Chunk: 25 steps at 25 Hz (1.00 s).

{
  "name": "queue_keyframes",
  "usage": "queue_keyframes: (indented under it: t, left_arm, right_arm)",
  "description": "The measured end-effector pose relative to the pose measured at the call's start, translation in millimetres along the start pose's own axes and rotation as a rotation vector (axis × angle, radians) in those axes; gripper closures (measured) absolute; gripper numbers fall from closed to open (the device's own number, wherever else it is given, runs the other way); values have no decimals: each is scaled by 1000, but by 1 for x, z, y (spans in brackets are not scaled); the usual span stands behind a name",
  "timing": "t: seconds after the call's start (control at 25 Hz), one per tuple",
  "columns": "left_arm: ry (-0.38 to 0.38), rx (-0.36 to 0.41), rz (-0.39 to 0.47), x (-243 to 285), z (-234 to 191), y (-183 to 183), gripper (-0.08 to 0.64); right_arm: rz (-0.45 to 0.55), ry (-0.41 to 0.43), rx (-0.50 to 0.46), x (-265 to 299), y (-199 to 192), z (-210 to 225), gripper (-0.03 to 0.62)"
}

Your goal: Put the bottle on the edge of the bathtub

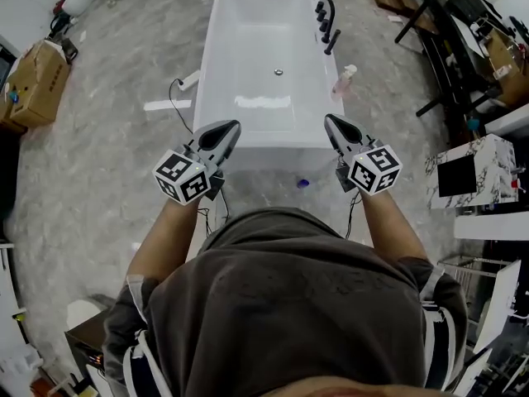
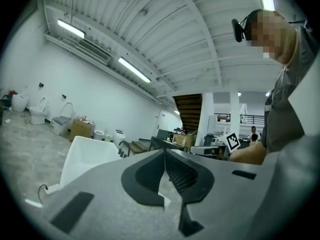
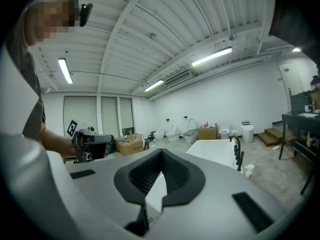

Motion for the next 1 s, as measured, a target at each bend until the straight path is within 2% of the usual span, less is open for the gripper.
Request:
queue_keyframes:
  t: [0.16, 1.0]
  left_arm:
    - [-13, 20, -5, 0, 7, 1, 549]
    - [-17, 15, -20, 2, 8, -3, 549]
  right_arm:
    - [-7, -9, 3, -2, 3, 1, 601]
    - [-38, -15, -19, -4, 2, 1, 602]
Point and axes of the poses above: the fingertips, and each gripper's own axes: x forward along the fingers, z to its right, y out of its top, the point moved 6 cm from there along -x, backward along the fingers, and after that the axes turned 6 degrees about z, right-handed, at the moved point
